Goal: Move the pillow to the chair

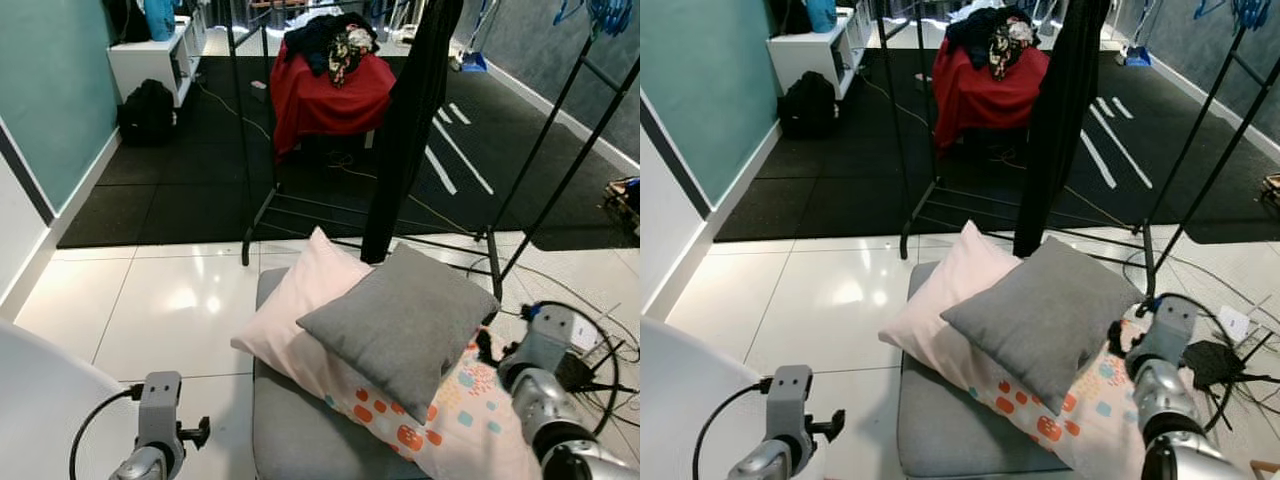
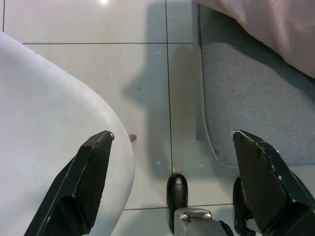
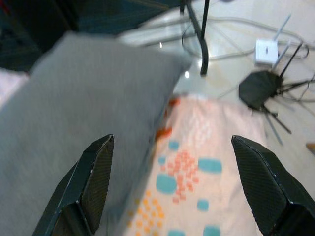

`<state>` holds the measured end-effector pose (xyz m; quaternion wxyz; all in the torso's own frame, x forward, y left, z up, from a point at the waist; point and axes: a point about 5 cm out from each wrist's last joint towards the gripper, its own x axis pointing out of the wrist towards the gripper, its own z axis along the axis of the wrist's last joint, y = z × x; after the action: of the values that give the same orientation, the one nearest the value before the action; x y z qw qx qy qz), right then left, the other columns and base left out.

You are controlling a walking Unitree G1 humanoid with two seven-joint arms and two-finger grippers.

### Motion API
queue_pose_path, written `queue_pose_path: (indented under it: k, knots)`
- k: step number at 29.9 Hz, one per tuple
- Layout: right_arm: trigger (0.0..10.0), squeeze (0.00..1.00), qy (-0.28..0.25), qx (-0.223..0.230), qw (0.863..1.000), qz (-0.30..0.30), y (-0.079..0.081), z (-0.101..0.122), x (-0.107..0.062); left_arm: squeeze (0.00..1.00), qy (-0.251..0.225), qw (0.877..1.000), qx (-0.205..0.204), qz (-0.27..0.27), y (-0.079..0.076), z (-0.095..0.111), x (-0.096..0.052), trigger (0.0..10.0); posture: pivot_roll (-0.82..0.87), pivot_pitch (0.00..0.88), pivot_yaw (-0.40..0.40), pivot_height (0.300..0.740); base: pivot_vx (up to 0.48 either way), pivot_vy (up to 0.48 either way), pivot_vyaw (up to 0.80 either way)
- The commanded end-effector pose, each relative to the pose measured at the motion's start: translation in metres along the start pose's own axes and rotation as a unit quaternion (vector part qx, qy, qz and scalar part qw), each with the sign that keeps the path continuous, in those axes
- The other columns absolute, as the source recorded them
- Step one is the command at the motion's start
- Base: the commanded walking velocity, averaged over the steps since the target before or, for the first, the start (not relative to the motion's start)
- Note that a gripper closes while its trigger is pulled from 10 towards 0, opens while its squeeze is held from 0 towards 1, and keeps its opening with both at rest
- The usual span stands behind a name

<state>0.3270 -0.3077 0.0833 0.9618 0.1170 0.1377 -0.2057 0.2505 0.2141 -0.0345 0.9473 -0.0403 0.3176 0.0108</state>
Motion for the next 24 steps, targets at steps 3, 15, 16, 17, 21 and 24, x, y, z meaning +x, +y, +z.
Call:
queue_pose_path:
  k: [3, 15, 16, 17, 21, 24]
  knots:
    - [10.0, 0.00, -0.025, 0.071, 0.994, 0.076, 0.023, 0.019, 0.005, 0.00, 0.008, 1.000, 0.001, 0.006, 0.002, -0.007, -0.002, 10.0, -0.09, 0.095, -0.022, 0.740, 0.000, 0.000, 0.00]
    - [10.0, 0.00, 0.001, 0.122, 0.981, 0.152, 0.062, 0.015, 0.005, 0.00, -0.008, 0.999, -0.021, 0.044, 0.017, -0.001, -0.004, 10.0, -0.08, 0.076, -0.018, 0.715, 0.000, 0.000, 0.00]
    - [10.0, 0.00, 0.002, 0.125, 0.980, 0.155, 0.063, 0.016, 0.005, 0.00, -0.009, 0.999, -0.019, 0.043, 0.017, -0.001, -0.004, 10.0, -0.08, 0.084, -0.015, 0.710, 0.000, 0.000, 0.00]
    - [10.0, 0.00, 0.001, 0.128, 0.979, 0.157, 0.064, 0.017, 0.005, 0.00, -0.010, 0.999, -0.018, 0.043, 0.017, 0.000, -0.004, 10.0, -0.08, 0.088, -0.012, 0.705, 0.000, 0.000, 0.00]
    - [10.0, 0.00, -0.001, 0.136, 0.978, 0.158, 0.063, 0.018, 0.005, 0.00, -0.011, 0.999, -0.017, 0.042, 0.017, 0.001, -0.004, 10.0, -0.08, 0.090, -0.011, 0.700, 0.000, 0.000, 0.00]
    - [10.0, 0.00, -0.005, 0.145, 0.976, 0.164, 0.061, 0.020, 0.005, 0.00, -0.012, 0.999, -0.017, 0.041, 0.016, 0.001, -0.003, 10.0, -0.09, 0.105, -0.011, 0.690, 0.000, 0.000, 0.00]
